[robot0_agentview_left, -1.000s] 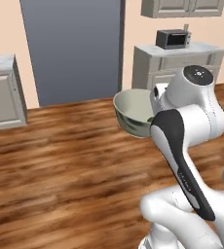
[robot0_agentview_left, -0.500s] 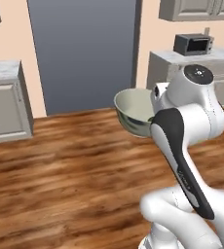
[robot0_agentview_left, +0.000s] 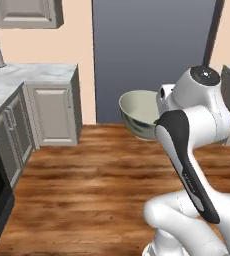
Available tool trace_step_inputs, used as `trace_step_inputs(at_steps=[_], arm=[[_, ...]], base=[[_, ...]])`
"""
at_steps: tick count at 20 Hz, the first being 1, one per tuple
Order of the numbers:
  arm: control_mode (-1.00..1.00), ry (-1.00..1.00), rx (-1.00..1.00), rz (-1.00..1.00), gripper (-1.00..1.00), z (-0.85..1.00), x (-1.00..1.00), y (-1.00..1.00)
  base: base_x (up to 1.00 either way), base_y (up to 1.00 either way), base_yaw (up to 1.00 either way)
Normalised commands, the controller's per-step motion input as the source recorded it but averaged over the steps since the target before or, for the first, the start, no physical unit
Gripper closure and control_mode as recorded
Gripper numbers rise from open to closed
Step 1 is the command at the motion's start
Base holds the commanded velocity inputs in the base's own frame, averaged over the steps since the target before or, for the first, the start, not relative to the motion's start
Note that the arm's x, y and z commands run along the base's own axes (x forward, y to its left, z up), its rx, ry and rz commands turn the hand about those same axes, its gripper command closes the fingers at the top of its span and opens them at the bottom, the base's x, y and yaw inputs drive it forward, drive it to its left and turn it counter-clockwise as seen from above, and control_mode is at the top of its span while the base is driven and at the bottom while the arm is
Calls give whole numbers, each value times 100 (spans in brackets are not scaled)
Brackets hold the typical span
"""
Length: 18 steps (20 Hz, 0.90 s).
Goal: Pick the avocado from the sink and place it in the bowl. Then pick the bowl and place it in the microwave. Then close the microwave door and press the start button.
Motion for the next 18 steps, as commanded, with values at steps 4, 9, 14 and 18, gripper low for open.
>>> trace_step_inputs(at_steps=[4, 9, 14, 18], arm=[[100, 0, 0, 0, 100, 0, 0, 0], [100, 0, 0, 0, 100, 0, 0, 0], [100, 0, 0, 0, 100, 0, 0, 0], [100, 0, 0, 0, 100, 0, 0, 0]], base=[[100, -15, 58], [92, -8, 63], [58, 11, 69], [50, 34, 66]])
